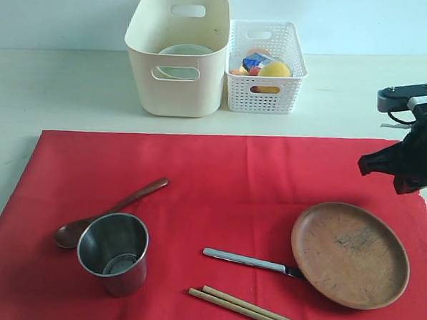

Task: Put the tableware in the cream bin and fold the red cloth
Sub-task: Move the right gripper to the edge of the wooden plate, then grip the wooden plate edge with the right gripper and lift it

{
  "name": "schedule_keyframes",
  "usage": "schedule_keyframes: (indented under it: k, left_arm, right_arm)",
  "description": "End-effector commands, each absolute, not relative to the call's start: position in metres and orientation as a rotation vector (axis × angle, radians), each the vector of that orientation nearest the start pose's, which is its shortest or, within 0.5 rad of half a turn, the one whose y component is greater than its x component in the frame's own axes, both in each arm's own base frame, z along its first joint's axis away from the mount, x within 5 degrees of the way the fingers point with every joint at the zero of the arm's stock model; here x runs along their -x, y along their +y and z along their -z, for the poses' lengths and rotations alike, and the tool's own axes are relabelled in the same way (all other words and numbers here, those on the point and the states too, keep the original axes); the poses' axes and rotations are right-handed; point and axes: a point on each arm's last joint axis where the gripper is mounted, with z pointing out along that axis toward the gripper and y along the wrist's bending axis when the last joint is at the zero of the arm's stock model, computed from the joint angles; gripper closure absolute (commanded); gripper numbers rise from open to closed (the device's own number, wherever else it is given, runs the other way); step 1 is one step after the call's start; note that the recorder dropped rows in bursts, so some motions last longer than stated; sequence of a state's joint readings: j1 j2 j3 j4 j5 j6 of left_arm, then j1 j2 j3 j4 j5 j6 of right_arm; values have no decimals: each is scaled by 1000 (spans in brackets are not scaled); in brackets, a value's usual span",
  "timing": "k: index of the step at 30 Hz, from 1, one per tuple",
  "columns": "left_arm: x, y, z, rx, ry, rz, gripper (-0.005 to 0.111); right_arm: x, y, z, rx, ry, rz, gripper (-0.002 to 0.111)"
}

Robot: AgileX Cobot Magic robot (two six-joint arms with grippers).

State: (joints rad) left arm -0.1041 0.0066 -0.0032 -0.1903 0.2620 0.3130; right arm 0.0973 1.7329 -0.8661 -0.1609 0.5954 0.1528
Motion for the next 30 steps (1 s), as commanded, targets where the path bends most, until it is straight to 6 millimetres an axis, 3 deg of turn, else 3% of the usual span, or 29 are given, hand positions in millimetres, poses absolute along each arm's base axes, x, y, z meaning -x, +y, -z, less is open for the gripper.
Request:
schedule_keyframes:
  k: [1,3,9,16,25,30]
  left_arm:
    - [-54,-10,-190,-238,1723,23,105]
    - [-54,-10,-190,-238,1723,23,105]
    - [-54,-10,-190,-238,1723,23,105]
    - [-54,-10,-190,-238,1723,23,105]
    - [-54,-10,-190,-238,1723,23,105]
    - [-54,-10,-190,-238,1723,23,105]
  right_arm:
    - [-292,15,-144,40,2964,175,79]
    - [-287,20,-135,76,2997,103,71]
    - [-277,32,-122,134,3007,-118,70]
    - [-275,33,-126,153,3008,-136,70]
    - [-268,34,-162,158,2919,-155,70]
    - [-257,36,-150,154,2971,-205,70]
